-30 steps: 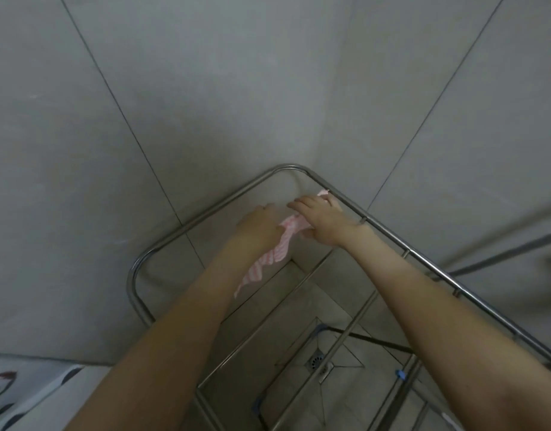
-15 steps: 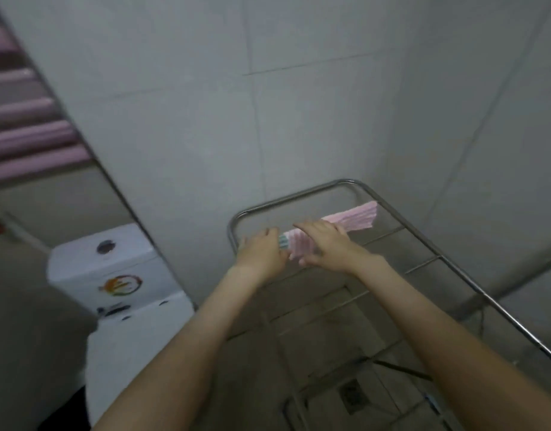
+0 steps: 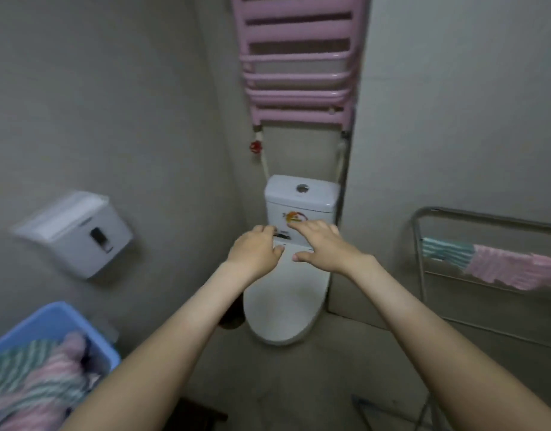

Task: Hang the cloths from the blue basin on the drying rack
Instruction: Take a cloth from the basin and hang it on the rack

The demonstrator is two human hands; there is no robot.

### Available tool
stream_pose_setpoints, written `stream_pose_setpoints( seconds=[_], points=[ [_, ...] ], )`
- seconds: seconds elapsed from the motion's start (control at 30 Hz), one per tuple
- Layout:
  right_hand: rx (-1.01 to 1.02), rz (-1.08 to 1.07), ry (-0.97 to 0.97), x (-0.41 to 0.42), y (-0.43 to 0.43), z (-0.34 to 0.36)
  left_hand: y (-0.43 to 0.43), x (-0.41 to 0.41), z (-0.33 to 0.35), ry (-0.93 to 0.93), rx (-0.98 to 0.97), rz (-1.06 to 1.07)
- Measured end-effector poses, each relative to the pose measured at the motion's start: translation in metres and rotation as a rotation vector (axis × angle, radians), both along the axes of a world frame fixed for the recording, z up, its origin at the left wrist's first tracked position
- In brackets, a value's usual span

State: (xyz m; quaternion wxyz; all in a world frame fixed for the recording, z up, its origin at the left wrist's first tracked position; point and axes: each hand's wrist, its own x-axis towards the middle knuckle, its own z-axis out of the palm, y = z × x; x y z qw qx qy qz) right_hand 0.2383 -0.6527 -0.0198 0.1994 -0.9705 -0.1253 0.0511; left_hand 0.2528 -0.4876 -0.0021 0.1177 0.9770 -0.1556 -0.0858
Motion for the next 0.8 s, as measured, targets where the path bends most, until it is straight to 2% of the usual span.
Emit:
stream_pose_setpoints(
  seconds=[0.23,0.43,0.6,0.73,0.8],
  points=[
    [-0.032,0.384,0.015,0.019,0.198,0.017,0.184,-0.041,0.012,-0.012,0.040,0.348],
    [0.027,0.634,0.118,-0.006,0.365,0.011,0.329,-0.107,0.001,0.056,0.039,0.632],
    [-0.101,0.743,0.313,-0.032,0.447,-0.022,0.409,-0.153,-0.009,0.095,0.045,0.733],
    [-0.402,0.741,0.257,-0.037,0.470,-0.032,0.433,-0.157,-0.017,0.127,0.032,0.694],
    [-0.405,0.724,0.260,-0.036,0.471,-0.034,0.436,-0.154,-0.020,0.150,0.015,0.659]
  ],
)
